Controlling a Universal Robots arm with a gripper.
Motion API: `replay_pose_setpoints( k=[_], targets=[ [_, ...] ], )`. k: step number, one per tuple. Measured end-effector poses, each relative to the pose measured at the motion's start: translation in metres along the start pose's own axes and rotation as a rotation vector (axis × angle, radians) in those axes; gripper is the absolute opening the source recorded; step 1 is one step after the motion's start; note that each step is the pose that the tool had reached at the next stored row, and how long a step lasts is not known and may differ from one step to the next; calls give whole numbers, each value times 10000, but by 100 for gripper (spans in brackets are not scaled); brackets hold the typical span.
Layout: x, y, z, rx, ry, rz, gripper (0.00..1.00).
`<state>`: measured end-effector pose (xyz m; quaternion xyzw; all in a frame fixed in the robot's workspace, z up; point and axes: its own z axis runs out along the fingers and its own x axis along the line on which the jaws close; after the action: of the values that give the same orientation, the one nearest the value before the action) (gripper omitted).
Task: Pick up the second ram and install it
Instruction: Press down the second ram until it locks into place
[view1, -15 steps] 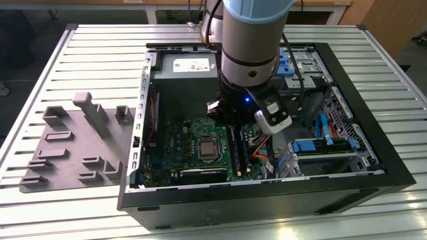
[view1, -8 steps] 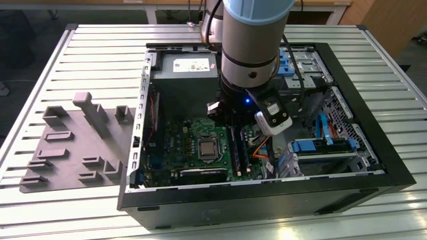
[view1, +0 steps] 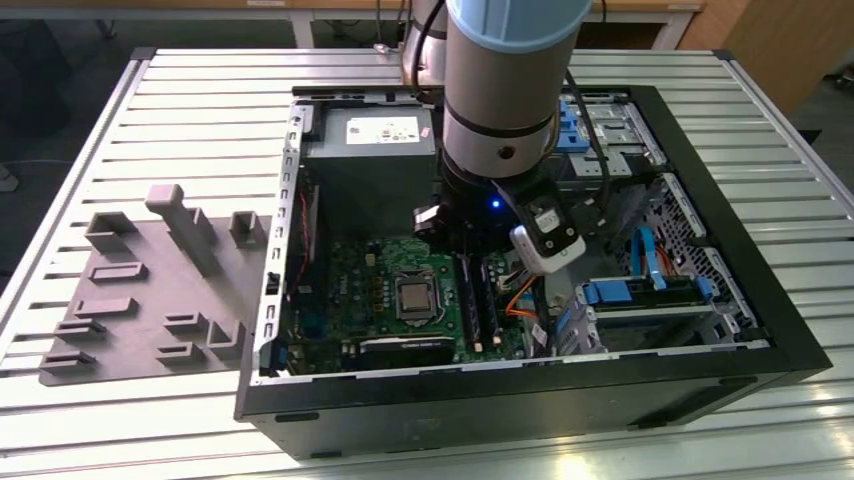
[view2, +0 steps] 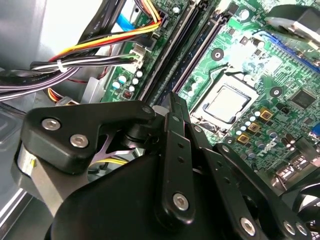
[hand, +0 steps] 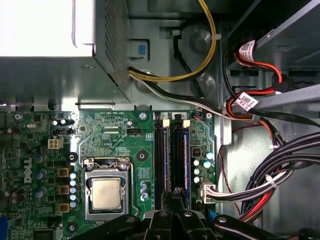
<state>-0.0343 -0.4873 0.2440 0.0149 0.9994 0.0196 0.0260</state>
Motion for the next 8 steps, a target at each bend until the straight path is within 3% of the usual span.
replay_pose_setpoints(
  k=[8],
  targets=[
    [-1, -25, -1, 0, 0, 0, 11]
  ],
)
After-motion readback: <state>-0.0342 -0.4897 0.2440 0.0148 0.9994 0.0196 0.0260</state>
